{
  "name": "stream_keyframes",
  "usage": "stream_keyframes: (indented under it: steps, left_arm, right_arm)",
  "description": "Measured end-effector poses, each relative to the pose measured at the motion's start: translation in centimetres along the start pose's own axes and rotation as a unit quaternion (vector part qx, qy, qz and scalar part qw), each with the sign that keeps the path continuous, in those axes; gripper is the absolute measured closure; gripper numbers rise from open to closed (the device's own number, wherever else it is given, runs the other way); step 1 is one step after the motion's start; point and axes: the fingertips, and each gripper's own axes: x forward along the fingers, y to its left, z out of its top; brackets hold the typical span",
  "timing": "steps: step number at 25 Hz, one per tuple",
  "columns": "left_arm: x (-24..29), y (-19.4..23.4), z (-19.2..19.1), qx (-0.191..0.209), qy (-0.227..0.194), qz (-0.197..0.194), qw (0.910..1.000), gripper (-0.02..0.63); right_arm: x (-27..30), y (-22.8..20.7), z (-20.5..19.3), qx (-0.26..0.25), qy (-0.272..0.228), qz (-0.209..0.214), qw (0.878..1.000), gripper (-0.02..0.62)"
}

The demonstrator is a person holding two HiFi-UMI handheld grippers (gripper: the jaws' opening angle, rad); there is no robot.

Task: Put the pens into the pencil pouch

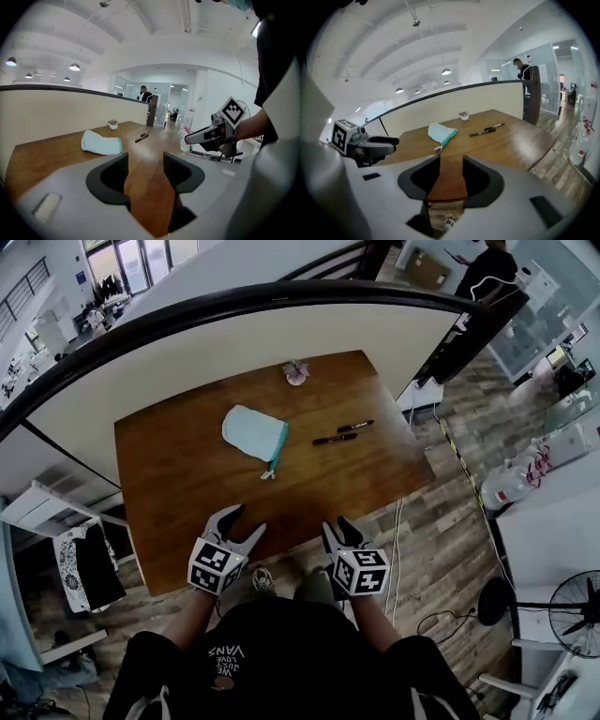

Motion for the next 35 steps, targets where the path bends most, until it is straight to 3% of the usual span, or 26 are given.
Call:
stream_keyframes:
  steps: [11,21,29,35]
  left_arm:
    - [2.7,2.0,-0.3,-0.02,0.008,0.038,0.999,0.387]
    - [9.5,4.4,1.9,-0.052,0.022,0.105,0.9928,0.387]
    - [15.3,7.4,2.3,-0.019,0.059,0.16,0.9851,0.387]
    - [18.4,9.6,0.8,-0.002,0.101,0.196,0.9754,0.387]
  right_arm:
    - [4.2,-2.0,1.1,-0.017,0.02,0.034,0.999,0.476]
    - [9.7,-7.9,5.0,-0.093,0.056,0.095,0.99,0.476]
    - [13.9,-13.0,7.7,-0.119,0.07,0.114,0.984,0.476]
    - [16.7,-15.8,8.9,-0.18,0.085,0.122,0.972,0.476]
